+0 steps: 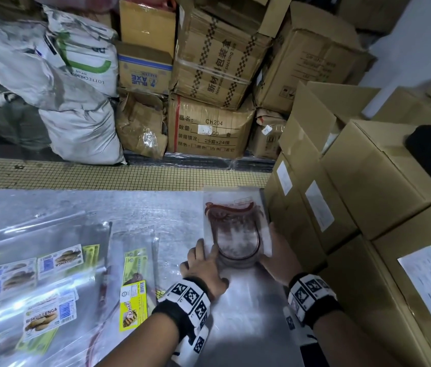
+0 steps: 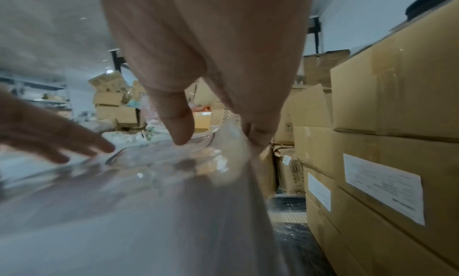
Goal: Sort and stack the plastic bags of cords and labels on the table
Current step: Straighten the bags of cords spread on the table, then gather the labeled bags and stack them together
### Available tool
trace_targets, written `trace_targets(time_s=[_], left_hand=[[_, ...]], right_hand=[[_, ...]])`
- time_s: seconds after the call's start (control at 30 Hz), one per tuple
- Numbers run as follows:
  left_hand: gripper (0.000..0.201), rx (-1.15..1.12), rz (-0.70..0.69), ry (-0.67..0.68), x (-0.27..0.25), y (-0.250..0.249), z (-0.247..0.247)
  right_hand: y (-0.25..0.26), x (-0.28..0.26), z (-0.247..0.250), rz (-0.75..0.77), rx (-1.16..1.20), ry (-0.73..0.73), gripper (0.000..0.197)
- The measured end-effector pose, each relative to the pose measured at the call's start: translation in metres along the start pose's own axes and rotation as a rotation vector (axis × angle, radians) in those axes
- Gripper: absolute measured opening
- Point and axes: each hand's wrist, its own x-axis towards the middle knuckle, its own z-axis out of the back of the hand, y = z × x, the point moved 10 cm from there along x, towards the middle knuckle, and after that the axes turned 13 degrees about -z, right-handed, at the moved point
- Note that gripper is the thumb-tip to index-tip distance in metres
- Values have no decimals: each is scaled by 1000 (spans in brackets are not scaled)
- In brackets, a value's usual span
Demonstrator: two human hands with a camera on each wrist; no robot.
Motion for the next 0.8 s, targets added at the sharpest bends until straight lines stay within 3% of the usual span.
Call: trace_targets(time_s=[0.13, 0.27, 0.4, 0.5, 0.63, 0.7, 0.8], left_hand=[[102, 96, -97, 20, 3, -7, -10], [109, 133, -112, 88, 3, 0, -32], [110, 101, -136, 36, 3, 2, -32], [99, -86, -149, -29, 0, 1, -19], [60, -375, -204, -328, -26, 11, 35], [50, -332, -191, -452, -50, 29, 59], [54, -98, 1, -436, -93, 80, 70]], right_hand=[[8, -17, -17, 112, -287, -103, 87], [5, -30, -53, 179, -540, 35, 90], [-2, -28, -56, 155, -530, 31, 107], [-4, -23, -53, 129, -547, 64, 96], [19, -26, -39, 183, -529, -94, 71], [36, -37, -36, 179, -505, -188, 66], [82, -75, -54, 315, -265, -234, 53]])
